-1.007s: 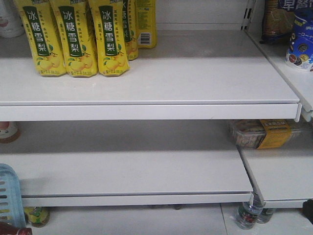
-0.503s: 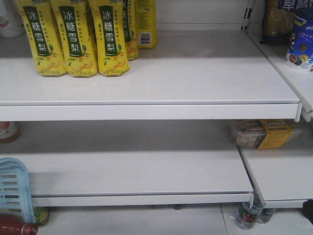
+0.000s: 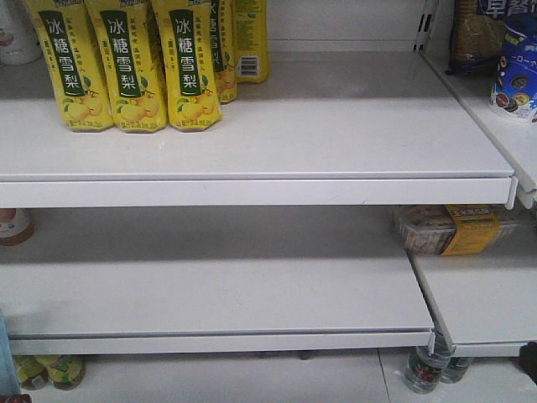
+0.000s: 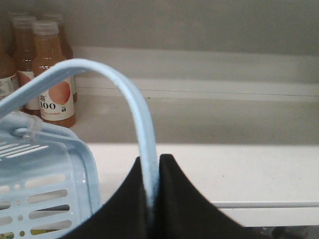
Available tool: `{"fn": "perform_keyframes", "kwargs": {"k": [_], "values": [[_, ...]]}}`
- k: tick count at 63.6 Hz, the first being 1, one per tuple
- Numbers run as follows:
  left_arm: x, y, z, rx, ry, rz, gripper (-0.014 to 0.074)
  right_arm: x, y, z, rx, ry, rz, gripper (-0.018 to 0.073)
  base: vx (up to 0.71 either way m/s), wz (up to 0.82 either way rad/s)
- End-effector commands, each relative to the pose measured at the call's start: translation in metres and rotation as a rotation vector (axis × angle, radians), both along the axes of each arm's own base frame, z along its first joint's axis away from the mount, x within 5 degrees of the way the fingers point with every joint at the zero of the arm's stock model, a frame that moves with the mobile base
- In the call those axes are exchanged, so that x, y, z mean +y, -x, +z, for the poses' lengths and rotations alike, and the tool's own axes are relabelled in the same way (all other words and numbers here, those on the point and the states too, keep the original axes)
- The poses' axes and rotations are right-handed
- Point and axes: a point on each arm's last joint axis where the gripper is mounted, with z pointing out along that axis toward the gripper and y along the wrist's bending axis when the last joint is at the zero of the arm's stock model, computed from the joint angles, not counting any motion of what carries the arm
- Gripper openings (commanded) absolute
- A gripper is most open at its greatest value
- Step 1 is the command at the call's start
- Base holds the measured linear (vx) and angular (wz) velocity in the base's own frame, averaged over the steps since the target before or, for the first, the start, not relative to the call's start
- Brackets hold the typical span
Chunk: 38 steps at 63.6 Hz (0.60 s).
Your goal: Place coke in basket with both arms
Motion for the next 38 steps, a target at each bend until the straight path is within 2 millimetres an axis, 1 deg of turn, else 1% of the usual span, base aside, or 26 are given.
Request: {"fn": "perform_keyframes", "kwargs": {"k": [1, 38], "values": [[-0.0004, 0.0004, 0.016, -0.186, -0.056, -0.009, -0.0006, 0.0026, -0.0022, 0.0133, -0.082, -0.007, 0.03, -0.0005, 0.0, 0.0], [-0.0004, 0.0003, 0.0159, -0.185, -0.056, -0.009, -0.0006, 0.0027, -0.0022, 0.0133, -0.083, -0.007, 0.03, -0.0005, 0.0, 0.0]]}}
